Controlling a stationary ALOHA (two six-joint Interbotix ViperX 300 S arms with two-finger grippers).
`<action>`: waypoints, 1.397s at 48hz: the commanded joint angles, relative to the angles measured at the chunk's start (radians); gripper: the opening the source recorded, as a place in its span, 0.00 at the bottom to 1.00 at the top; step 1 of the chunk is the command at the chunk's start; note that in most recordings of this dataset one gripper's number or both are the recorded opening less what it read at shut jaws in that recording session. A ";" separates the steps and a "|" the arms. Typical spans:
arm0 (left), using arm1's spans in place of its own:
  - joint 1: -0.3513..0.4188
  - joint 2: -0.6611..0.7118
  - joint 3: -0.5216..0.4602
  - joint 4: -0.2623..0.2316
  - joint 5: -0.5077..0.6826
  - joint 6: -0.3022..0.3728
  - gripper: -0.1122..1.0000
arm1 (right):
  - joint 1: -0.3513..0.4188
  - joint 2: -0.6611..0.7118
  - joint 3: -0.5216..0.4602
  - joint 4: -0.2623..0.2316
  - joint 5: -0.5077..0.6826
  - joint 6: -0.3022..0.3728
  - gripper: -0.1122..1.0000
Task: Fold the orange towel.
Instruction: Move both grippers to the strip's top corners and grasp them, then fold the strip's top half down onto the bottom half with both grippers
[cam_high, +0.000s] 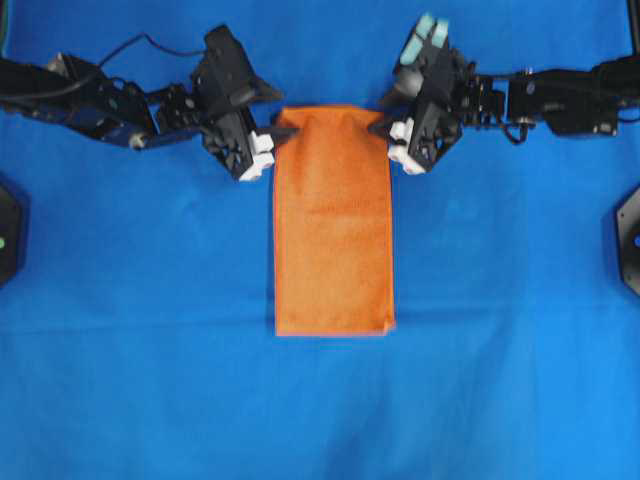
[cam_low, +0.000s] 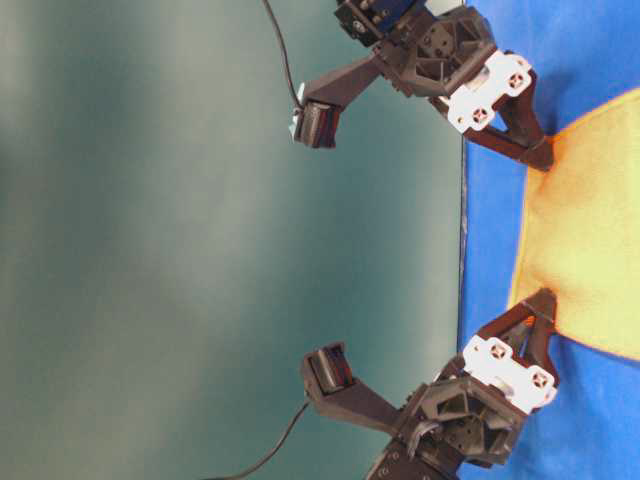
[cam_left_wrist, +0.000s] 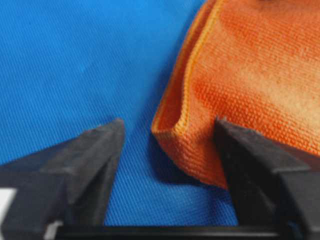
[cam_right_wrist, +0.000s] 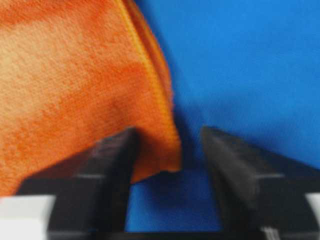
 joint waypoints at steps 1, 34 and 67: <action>0.009 -0.006 -0.005 -0.002 0.025 0.002 0.59 | 0.009 -0.008 0.002 0.002 -0.021 0.002 0.47; 0.005 -0.077 -0.009 0.000 0.028 0.012 0.13 | -0.011 -0.098 0.014 0.006 0.032 -0.002 0.14; -0.006 -0.143 -0.035 -0.002 0.084 0.075 0.13 | -0.038 -0.196 0.020 -0.012 0.052 -0.002 0.14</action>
